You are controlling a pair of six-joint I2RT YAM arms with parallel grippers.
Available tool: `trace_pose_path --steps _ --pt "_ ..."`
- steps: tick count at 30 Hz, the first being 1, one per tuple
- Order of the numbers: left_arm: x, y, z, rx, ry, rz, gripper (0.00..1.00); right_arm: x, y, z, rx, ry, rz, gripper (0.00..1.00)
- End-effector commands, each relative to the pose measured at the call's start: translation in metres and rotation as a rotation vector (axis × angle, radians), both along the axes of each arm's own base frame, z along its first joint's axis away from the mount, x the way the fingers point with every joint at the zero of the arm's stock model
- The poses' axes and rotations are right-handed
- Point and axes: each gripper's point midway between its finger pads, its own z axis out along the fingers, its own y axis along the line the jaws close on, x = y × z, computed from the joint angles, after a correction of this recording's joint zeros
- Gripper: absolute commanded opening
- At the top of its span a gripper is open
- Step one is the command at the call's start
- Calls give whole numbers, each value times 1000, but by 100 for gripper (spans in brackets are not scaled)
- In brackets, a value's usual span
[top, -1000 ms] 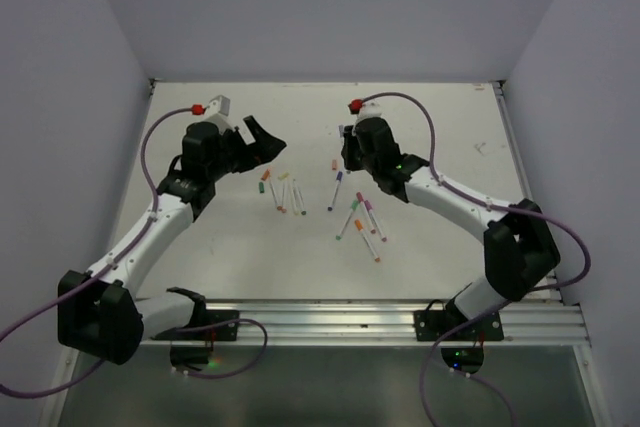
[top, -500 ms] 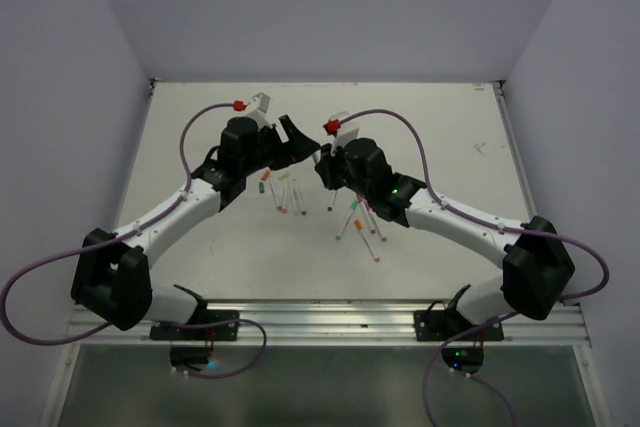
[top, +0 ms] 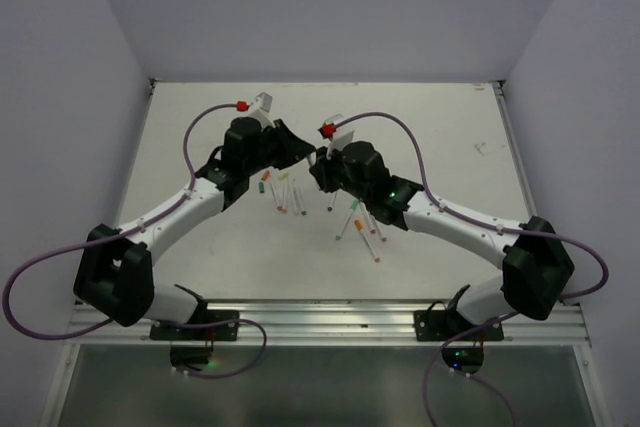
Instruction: Open the pen caps
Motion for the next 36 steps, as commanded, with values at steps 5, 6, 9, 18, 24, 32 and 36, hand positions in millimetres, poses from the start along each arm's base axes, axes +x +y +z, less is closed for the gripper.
trace_pose_path --steps 5,6,9,18,24,32,36 --pt "6 -6 25 -43 -71 1 3 -5 6 12 50 -35 33 17" --pt "5 -6 25 -44 -73 -1 1 -5 5 11 47 -31 31 22" --pt "5 -4 29 -52 -87 7 0 -8 5 2 40 -3 33 34" --pt "1 -2 36 -67 -116 2 0 -8 9 -16 35 33 34 43" --pt "-2 -2 38 -69 -122 -1 0 -3 14 -17 31 30 32 43" --pt "-2 0 34 -50 -125 -3 0 0 13 -16 26 21 26 40" --pt "-3 0 30 -32 -127 -7 0 0 13 -11 26 13 27 40"
